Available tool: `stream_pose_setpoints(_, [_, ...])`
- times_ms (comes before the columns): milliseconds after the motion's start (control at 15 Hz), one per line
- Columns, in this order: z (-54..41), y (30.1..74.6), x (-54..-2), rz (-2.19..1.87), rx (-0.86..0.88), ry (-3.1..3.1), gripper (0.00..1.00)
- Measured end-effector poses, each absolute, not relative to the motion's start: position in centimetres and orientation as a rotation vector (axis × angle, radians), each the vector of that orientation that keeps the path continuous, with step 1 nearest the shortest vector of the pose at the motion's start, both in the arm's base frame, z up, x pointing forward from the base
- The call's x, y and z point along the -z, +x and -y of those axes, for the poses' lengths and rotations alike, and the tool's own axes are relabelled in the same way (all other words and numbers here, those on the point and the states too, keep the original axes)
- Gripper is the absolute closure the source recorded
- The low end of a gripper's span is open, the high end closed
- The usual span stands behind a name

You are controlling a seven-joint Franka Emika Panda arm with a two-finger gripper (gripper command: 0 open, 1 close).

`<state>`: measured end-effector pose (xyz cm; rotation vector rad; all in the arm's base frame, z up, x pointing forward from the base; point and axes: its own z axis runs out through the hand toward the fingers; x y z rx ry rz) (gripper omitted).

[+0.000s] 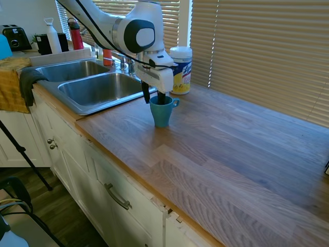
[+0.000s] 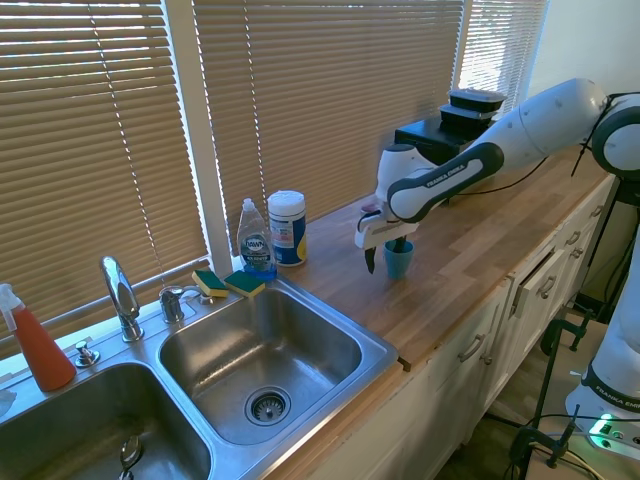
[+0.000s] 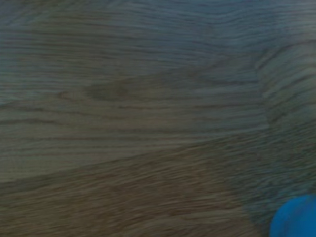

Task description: Put the mug in the sink

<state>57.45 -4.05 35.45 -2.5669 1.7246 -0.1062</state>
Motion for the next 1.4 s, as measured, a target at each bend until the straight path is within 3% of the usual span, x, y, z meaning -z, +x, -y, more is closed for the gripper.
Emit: stream_pose_setpoints(1400, [3.44, 57.86, -35.23, -1.734, 0.082, -2.564, 1.00])
